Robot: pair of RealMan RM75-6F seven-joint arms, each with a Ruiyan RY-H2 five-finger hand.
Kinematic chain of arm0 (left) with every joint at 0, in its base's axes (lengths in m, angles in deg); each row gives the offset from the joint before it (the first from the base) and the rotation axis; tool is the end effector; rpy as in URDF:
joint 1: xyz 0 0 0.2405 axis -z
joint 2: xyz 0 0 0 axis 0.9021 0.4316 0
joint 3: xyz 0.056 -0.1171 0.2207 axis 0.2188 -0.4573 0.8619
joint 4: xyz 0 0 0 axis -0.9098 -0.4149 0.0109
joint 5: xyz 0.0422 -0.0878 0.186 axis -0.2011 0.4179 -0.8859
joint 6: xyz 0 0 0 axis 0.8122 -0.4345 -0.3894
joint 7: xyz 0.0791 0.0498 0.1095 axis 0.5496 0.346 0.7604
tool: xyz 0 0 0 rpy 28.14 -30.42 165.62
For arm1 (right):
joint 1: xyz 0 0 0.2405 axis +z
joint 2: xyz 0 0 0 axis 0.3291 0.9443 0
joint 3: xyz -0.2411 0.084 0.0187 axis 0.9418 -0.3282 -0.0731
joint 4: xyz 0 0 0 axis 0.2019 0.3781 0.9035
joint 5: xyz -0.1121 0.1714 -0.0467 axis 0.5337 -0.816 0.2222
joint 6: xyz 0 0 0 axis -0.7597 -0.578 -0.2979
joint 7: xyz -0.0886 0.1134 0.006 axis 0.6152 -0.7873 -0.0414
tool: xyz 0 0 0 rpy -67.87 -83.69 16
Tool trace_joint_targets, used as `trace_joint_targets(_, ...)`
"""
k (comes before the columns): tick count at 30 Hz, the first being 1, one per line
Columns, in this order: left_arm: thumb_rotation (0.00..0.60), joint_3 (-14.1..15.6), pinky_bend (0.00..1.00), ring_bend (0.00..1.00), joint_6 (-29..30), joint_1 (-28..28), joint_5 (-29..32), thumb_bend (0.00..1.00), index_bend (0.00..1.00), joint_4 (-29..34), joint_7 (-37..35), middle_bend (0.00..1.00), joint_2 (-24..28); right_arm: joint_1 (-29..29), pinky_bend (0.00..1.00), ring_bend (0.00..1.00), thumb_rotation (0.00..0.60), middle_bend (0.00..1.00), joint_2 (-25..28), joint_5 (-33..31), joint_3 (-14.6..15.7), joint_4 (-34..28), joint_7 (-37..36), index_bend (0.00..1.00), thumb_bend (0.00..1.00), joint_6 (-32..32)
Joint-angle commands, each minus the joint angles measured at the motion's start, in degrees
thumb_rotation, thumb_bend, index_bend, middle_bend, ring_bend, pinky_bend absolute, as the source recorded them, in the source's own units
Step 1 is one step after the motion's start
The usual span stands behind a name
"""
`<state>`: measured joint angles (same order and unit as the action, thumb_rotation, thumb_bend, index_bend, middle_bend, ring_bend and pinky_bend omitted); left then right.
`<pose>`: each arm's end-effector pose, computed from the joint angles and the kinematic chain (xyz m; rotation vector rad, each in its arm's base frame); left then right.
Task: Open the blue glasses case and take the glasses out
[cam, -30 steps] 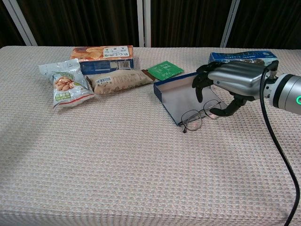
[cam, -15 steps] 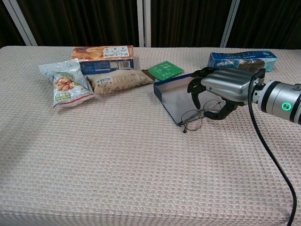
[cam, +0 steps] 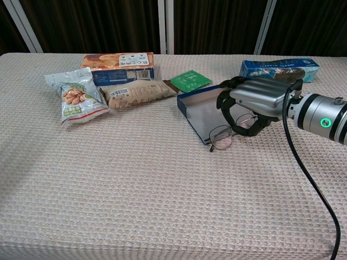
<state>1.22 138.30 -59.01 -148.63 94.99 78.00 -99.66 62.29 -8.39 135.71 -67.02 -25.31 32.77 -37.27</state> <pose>-0.2658 0.1695 0.1205 -1.4461 -0.9541 -1.0921 -0.1797 -0.3388 -0.0503 2.1463 -0.6240 0.8406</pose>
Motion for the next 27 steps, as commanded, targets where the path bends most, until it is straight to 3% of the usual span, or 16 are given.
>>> trace_joint_targets(1, 0.600, 0.01, 0.14, 0.12, 0.05, -0.05, -0.03, 0.03, 0.23, 0.03, -0.04, 0.22, 0.09, 0.17, 0.00, 0.02, 0.600, 0.28, 1.79, 1.71, 0.39, -2.29, -0.71, 0.69, 0.44, -1.01)
trace_joint_targets(7, 0.600, 0.03, 0.14, 0.12, 0.19, -0.09, -0.30, 0.03, 0.23, 0.44, 0.27, 0.22, 0.35, 2.65, 0.00, 0.02, 0.600, 0.28, 6.47, 6.38, 1.22, -10.88, -2.61, 0.69, 0.44, -0.62)
trace_joint_targets(11, 0.600, 0.16, 0.14, 0.12, 0.60, -0.36, -0.54, 0.03, 0.23, 0.74, 0.45, 0.22, 0.42, 5.36, 0.00, 0.02, 0.600, 0.28, 5.59, 6.52, 0.74, -13.59, -2.12, 0.69, 0.44, 3.26)
trace_joint_targets(16, 0.600, 0.51, 0.14, 0.12, 0.96, -0.88, -0.51, 0.03, 0.23, 0.55, 0.26, 0.22, 0.34, 8.54, 0.00, 0.02, 0.600, 0.28, 0.69, 5.73, -0.53, -12.10, -1.08, 0.68, 0.44, 7.30)
trace_joint_targets(24, 0.600, 0.67, 0.14, 0.12, 1.24, -1.41, -0.18, 0.03, 0.23, -0.31, -0.72, 0.22, 0.30, 10.72, 0.00, 0.02, 0.600, 0.27, -4.30, 4.92, -1.76, -7.87, -1.07, 0.65, 0.44, 8.51)
trace_joint_targets(27, 0.600, 0.54, 0.14, 0.12, 1.10, -1.32, -0.10, 0.03, 0.23, -0.54, -0.94, 0.22, 0.02, 11.28, 0.00, 0.01, 0.600, 0.23, -5.44, 3.89, -1.95, -6.60, 0.58, 0.51, 0.42, 9.77)
